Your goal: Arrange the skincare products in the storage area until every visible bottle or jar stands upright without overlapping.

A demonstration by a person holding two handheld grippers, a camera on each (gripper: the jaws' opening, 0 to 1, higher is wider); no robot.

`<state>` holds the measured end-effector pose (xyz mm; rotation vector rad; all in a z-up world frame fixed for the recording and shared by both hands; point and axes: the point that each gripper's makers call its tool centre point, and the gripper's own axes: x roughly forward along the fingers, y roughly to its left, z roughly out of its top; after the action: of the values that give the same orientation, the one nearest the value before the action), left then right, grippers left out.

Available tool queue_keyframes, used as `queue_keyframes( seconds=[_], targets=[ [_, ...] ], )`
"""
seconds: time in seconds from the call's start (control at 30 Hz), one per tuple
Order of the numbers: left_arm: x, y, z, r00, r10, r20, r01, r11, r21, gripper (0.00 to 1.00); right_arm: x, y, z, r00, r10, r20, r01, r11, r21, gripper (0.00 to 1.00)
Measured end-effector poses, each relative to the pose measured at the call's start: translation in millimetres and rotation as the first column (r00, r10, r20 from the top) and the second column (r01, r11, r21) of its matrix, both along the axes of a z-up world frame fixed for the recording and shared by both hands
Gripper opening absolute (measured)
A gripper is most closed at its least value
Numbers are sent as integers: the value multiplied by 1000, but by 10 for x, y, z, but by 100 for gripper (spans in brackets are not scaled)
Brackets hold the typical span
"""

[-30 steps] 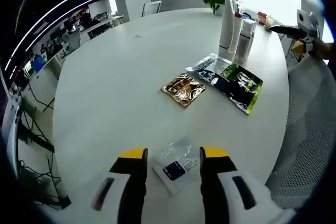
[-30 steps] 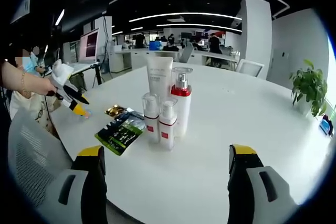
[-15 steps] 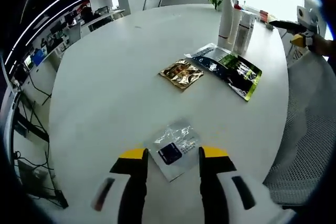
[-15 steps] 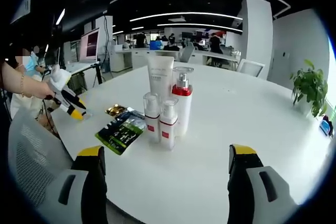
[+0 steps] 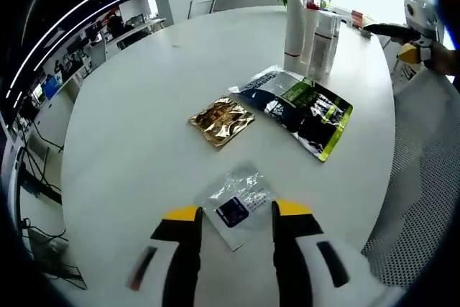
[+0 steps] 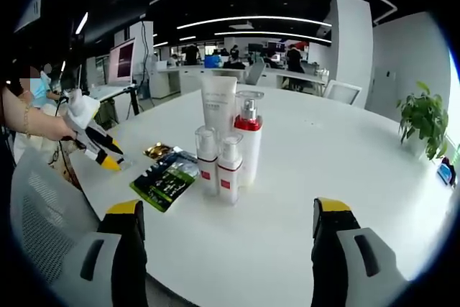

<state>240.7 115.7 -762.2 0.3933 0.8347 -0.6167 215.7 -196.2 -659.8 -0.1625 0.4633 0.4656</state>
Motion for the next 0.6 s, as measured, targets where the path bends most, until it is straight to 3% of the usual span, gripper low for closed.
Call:
queue_keyframes(
  seconds=[0.27,0.6],
  targets=[
    [56,-300,-6,1000,23,-18,-23,1000,-14,37,1,-2,1,1000,0,1,0,1000,2,97],
    [66,-408,-8,999,33,-15,-34,999,-18,37,0,0,11,1000,1,5,-1,1000,-1,97]
  ],
)
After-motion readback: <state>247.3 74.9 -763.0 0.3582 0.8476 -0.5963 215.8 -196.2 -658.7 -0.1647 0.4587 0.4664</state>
